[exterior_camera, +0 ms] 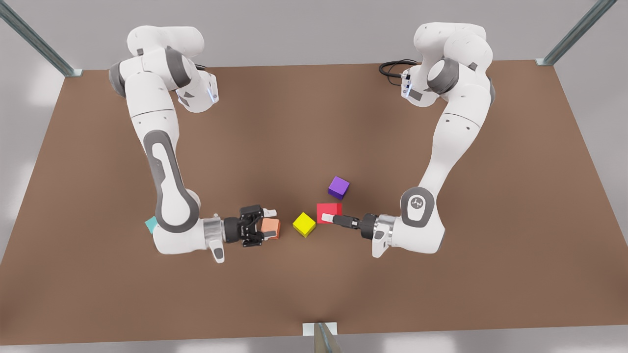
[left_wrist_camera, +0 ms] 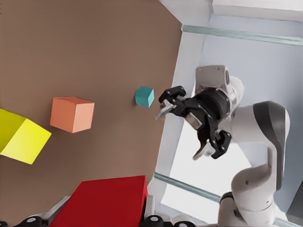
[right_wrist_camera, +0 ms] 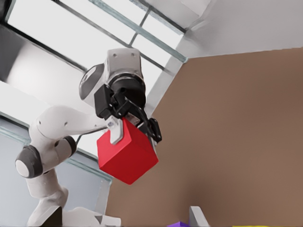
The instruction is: Pick up red wooden cube and pass to hand red wooden cube and place in blue wooden cube
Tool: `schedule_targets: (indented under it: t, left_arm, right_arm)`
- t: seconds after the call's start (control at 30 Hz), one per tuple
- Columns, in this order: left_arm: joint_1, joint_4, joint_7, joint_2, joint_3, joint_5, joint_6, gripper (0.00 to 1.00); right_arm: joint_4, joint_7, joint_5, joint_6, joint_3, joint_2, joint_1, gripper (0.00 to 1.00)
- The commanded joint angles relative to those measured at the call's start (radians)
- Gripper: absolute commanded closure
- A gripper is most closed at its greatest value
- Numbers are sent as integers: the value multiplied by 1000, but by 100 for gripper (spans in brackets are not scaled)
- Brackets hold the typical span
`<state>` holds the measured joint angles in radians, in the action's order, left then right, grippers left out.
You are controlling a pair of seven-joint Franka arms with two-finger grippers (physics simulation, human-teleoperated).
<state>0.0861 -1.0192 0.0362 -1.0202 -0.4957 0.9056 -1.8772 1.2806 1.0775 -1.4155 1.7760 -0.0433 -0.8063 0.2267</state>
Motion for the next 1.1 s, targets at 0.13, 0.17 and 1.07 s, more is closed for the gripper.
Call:
schedule_targets:
  t: [0.13,0.17,1.07]
  left_arm:
    - [0,-2,-15,0,-1,6,-3,42]
    - [0,-2,-15,0,-1,6,-3,42]
    - [15,2,-27,-21,-30,21,-106,42]
  right_arm:
    - [48,1421,-178,220,-63,-20,23,0]
    - [49,1421,-183,220,-73,-22,22,0]
    - [131,1426,-324,235,-219,-59,23,0]
